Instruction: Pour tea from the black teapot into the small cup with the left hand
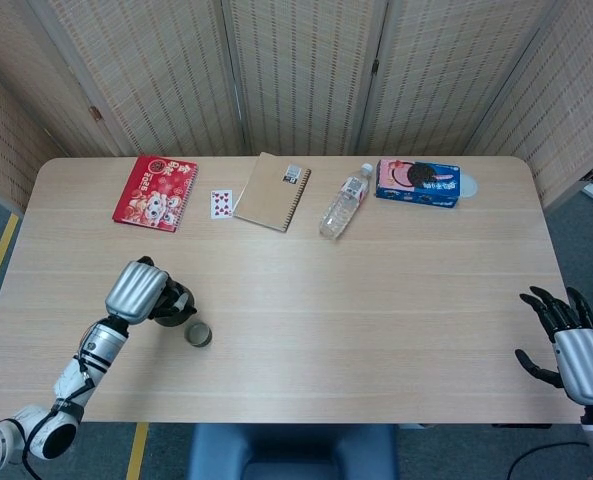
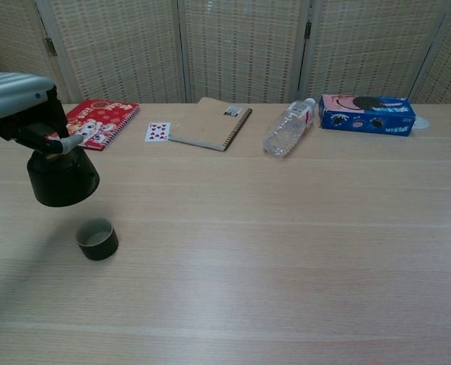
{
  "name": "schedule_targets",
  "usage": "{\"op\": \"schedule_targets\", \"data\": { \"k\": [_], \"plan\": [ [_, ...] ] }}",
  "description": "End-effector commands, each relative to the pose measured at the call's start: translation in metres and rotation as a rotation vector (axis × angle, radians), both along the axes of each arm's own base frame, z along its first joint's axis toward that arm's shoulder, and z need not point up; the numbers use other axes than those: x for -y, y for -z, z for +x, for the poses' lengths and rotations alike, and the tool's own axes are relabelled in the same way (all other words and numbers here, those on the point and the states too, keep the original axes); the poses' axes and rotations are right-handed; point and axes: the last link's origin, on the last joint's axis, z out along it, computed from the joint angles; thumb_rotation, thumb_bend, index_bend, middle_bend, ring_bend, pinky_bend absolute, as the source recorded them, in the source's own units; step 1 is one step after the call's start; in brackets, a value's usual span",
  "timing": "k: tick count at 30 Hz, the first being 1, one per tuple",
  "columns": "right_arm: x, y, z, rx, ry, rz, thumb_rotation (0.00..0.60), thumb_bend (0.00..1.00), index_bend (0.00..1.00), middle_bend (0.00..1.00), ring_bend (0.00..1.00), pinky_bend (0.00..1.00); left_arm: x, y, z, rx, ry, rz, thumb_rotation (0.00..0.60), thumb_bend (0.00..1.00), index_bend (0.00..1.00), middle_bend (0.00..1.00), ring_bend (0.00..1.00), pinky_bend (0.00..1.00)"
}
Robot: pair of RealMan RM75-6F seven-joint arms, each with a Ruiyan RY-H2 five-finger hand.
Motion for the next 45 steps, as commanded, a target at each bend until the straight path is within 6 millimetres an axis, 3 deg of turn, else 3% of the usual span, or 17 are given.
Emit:
{"op": "schedule_targets", "data": {
  "k": [1,9,45],
  "plan": [
    [0.0,-0.001,0.0,-0.002,-0.001,-0.007,0.6,0.28,0.16,0.16,0.19,0.02,0.005,0.003,0.002,-0.013,0.02,0.002,0.393,0.47,1.0,1.0,0.98,0.45],
    [0.001,-0.009,0.001,-0.017,0.012,-0.112,0.6,0.28,0.16,0.17,0.2,0.02,0.011,0.012,0.0,-0.039,0.052,0.012,0.389,0.47,1.0,1.0,0.98,0.45],
    [0.0,-0.003,-0.002,0.014,0.011,-0.111,0.6,0.28,0.16,0.17,0.21,0.02,0.024,0.031,-0.008,-0.215,0.191,0.107,0.405,0.47,1.0,1.0,0.98,0.45]
  ]
}}
